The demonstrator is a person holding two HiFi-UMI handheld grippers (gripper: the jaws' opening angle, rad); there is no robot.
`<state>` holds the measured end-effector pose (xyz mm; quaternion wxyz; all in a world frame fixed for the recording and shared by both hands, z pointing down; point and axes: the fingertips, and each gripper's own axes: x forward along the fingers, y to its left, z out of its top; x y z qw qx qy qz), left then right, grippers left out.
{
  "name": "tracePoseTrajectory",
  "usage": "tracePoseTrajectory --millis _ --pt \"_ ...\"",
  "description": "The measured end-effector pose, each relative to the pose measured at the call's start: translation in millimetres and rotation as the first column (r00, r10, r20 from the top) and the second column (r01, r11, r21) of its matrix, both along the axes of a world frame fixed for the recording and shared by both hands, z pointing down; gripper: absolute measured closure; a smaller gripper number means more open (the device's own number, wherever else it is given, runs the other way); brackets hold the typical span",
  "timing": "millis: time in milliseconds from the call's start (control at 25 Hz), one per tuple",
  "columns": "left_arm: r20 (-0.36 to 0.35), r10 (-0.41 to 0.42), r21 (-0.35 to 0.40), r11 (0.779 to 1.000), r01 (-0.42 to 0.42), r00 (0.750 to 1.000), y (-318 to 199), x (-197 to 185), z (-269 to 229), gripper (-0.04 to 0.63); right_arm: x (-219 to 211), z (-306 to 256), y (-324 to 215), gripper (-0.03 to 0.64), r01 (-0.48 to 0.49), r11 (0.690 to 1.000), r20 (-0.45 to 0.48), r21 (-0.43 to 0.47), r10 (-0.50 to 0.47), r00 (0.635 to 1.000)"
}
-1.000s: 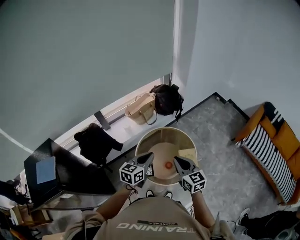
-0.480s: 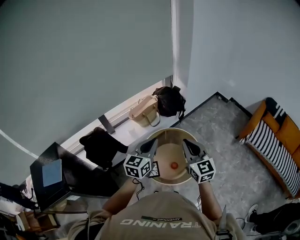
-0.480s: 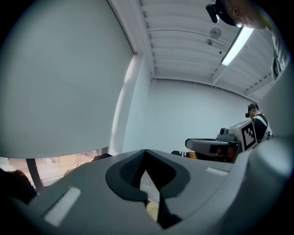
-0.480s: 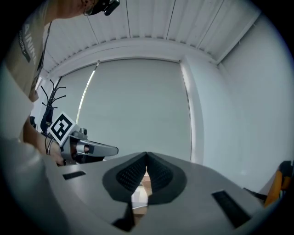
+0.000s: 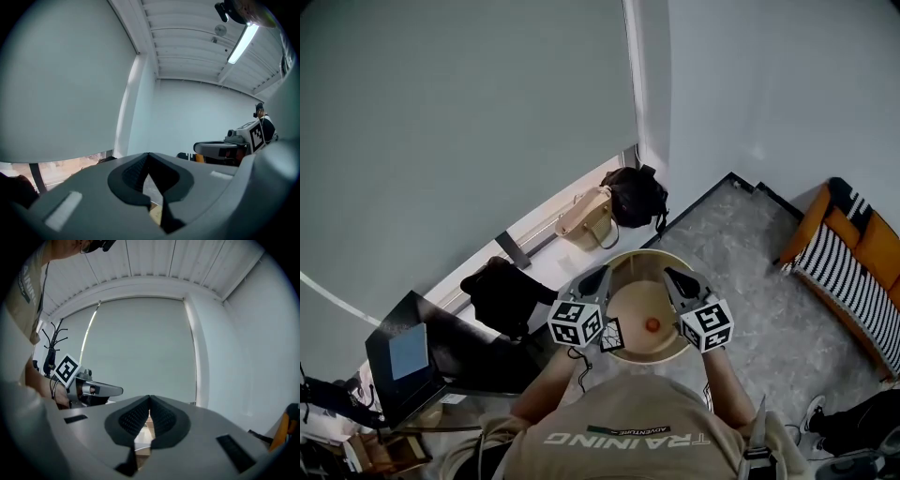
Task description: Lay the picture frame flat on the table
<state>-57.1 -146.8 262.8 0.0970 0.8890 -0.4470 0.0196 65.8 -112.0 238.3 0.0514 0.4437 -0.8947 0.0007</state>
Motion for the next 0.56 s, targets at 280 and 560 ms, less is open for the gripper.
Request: tracePoseTrajectory --millis 280,560 --pt "0.016 0.012 0.009 1.000 -0.012 1.000 4 12 2 0.589 -10 -2 -12 0.609 0.027 1.000 -0.013 -0.007 -0.027 1.000" --pt "0.055 0.012 0.026 1.000 -0.013 0.998 -4 10 5 0.588 -22 4 -24 0.609 0.070 0.998 -0.037 0.005 -0.070 0.997"
